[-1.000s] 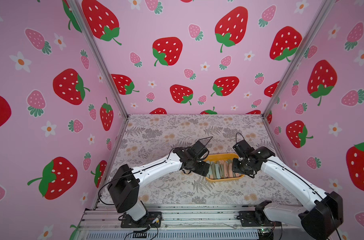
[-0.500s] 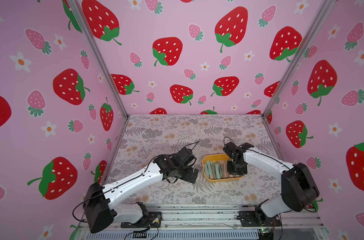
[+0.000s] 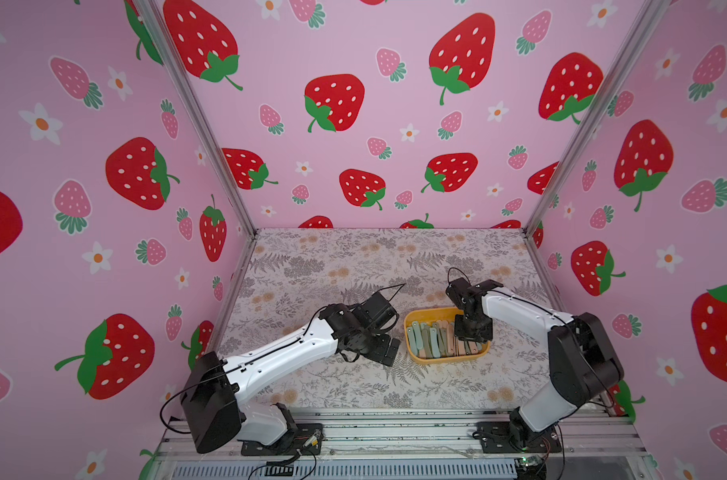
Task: Take the fruit knife out of the storage box
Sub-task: Pick up the fruit knife from the storage box.
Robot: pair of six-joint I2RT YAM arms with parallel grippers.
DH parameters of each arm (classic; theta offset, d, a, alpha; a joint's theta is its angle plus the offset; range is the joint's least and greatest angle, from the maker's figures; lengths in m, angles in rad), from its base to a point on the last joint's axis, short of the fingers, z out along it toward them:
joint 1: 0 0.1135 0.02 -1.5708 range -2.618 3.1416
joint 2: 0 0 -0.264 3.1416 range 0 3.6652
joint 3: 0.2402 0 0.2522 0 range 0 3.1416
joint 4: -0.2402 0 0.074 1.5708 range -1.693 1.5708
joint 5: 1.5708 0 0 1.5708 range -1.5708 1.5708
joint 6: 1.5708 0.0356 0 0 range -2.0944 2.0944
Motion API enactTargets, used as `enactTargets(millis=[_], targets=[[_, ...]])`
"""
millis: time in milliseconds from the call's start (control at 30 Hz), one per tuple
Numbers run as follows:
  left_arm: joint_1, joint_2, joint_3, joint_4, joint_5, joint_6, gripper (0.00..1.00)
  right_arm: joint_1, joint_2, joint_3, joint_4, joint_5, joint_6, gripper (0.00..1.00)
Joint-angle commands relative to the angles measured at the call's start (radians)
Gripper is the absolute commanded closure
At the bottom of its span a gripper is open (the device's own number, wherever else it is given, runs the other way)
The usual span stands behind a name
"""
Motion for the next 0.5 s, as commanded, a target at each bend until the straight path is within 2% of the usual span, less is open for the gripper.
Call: enactTargets(millis=[0, 133, 300, 467], targets=[[0.001, 0.013, 0.041, -0.012, 0.016, 0.027, 0.01, -0.029, 0.05, 0.022, 0.032, -0.028, -0.032, 0.64], [0.001, 0.021, 0.04, -0.008, 0.028, 0.033, 0.01, -0.043, 0.083, 0.022, 0.088, -0.079, -0.073, 0.62], [0.001, 0.032, 0.042, -0.008, 0.031, 0.047, 0.01, -0.044, 0.102, 0.044, 0.097, -0.099, -0.078, 0.74], [0.001, 0.044, 0.06, -0.011, 0.027, 0.058, 0.01, -0.044, 0.058, 0.057, 0.066, -0.08, -0.075, 0.8]])
